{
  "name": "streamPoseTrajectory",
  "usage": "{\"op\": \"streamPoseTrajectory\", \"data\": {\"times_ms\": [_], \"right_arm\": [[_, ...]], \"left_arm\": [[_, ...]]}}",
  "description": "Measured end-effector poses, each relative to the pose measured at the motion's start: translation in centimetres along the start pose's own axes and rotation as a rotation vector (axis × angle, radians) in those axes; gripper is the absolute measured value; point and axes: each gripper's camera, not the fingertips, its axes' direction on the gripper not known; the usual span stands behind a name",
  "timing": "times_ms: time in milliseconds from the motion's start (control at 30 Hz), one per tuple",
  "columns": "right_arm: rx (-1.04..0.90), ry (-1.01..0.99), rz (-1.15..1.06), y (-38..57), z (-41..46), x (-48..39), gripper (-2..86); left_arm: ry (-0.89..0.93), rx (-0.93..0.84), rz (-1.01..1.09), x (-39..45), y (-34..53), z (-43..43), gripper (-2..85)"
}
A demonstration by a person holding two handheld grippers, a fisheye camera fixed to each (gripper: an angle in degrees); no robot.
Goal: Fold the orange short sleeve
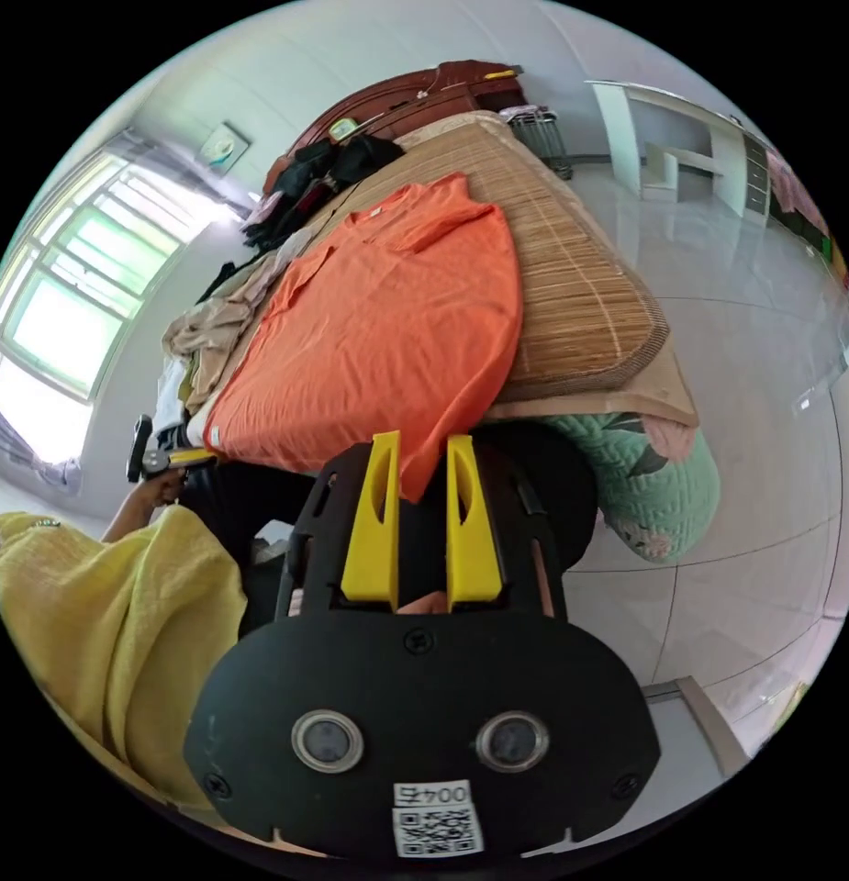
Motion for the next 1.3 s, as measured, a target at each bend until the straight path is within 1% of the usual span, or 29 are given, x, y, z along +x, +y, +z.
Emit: {"op": "streamPoseTrajectory", "data": {"times_ms": [67, 133, 200, 267, 367, 533, 600, 800, 967, 1100, 1167, 1300], "right_arm": [[-0.025, 0.023, -0.047, 0.9, 1.3, -0.2, 1.9], [-0.009, 0.018, -0.063, 1.8, 1.6, 0.1, 0.6], [0.061, 0.0, -0.063, 2.9, 0.7, 0.8, 0.0], [0.18, -0.08, -0.05, 4.2, -1.3, 2.1, -0.4], [0.306, -0.172, -0.049, 5.5, -4.0, 3.7, -0.6], [0.433, -0.295, -0.097, 7.0, -6.5, 5.1, -0.7], [0.465, -0.331, -0.127, 7.6, -7.2, 5.3, -0.7], [0.505, -0.409, -0.235, 11.2, -9.3, 5.2, -0.8], [0.461, -0.468, -0.356, 16.1, -10.6, 5.0, -0.7], [0.473, -0.52, -0.33, 18.7, -10.0, 6.4, -0.7], [0.496, -0.546, -0.284, 19.1, -9.1, 7.5, -0.6], [0.552, -0.583, -0.26, 17.6, -8.9, 8.1, -0.6]], "left_arm": [[-0.002, 0.014, 0.007, 0.1, 0.7, -0.9, 3.5], [-0.001, 0.05, -0.005, -0.1, 2.1, -2.6, 3.0], [-0.007, 0.1, -0.02, -0.3, 3.4, -4.7, 2.7], [-0.016, 0.158, -0.03, -0.4, 4.7, -7.2, 2.4], [-0.028, 0.259, -0.056, -1.1, 6.7, -11.7, 1.9], [-0.044, 0.427, -0.116, -2.2, 10.0, -19.5, 1.3], [-0.066, 0.46, -0.12, -2.3, 11.2, -21.8, 1.2], [-0.094, 0.478, -0.093, -2.4, 16.2, -27.3, 1.2], [-0.02, 0.424, -0.058, -2.4, 20.6, -28.8, 1.3], [0.048, 0.407, -0.09, -1.9, 23.0, -27.6, 1.3], [0.04, 0.419, -0.116, -1.6, 23.0, -27.7, 1.3], [-0.009, 0.525, -0.199, -1.7, 21.3, -30.9, 1.2]]}}
